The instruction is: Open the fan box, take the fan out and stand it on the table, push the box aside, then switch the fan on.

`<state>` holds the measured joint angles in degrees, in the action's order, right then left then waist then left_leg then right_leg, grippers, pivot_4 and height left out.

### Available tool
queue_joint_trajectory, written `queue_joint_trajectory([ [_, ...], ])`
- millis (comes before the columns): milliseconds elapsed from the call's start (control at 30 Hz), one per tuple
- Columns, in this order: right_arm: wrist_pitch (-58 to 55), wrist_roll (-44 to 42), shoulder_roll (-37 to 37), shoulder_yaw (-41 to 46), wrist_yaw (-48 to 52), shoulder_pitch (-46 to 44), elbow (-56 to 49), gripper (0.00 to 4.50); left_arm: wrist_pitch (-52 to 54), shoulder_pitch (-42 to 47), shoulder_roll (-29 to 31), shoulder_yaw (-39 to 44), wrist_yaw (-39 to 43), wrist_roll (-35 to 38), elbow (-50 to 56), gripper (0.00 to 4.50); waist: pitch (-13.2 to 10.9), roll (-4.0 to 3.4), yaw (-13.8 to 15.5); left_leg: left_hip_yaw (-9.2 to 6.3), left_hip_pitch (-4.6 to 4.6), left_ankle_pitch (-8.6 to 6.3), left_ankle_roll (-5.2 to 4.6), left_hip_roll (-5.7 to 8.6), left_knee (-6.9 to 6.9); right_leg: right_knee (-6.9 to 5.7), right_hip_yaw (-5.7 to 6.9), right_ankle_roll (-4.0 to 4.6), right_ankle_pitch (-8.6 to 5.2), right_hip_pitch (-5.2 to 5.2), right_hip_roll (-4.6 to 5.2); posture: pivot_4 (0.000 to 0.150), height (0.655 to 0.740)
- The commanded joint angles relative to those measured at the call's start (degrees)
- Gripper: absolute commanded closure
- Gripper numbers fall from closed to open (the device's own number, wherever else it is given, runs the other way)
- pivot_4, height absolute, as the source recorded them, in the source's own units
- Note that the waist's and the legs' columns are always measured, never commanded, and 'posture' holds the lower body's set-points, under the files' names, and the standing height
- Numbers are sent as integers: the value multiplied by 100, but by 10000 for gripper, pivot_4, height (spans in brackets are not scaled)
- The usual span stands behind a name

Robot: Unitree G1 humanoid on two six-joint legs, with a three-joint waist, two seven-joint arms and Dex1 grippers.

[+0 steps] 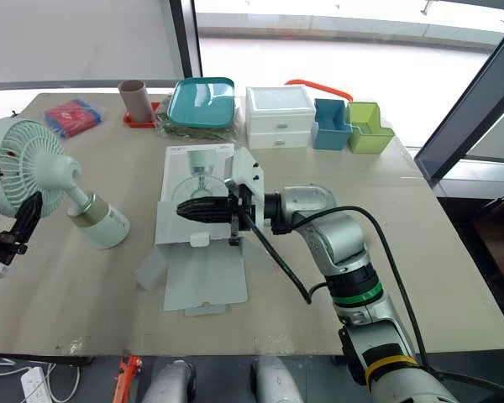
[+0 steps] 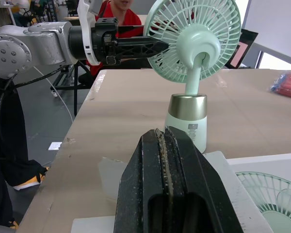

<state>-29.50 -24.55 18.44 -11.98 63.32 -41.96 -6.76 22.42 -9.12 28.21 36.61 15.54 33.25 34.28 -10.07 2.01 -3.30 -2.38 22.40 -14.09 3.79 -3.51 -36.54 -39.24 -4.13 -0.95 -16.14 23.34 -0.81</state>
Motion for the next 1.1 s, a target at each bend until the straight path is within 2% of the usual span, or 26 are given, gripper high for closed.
queue_joint_trajectory([
  [33,119,-46,18,-8,-15,-27,-147,45000,45,68,81,69,-23,104,77,1457,0,0,1,1,1,0,0,0,0,0,0,-1,0,1,0,1500,7400],
  [167,180,-4,41,-71,-18,-13,-114,45000,-50,144,79,145,-139,-61,83,1457,0,0,4,-2,3,0,0,0,0,1,2,-1,-1,1,1,1500,7400],
  [500,266,54,50,-165,-12,-1,-27,45000,-358,343,-117,510,-164,709,337,1457,0,0,13,-3,3,1,1,0,0,1,3,-1,-1,1,2,1500,7400],
  [1100,276,52,52,-168,-13,0,-23,45000,-401,292,-68,496,-214,791,334,1457,0,0,20,-3,3,1,2,0,-1,1,3,-1,-1,1,2,1500,7400],
])
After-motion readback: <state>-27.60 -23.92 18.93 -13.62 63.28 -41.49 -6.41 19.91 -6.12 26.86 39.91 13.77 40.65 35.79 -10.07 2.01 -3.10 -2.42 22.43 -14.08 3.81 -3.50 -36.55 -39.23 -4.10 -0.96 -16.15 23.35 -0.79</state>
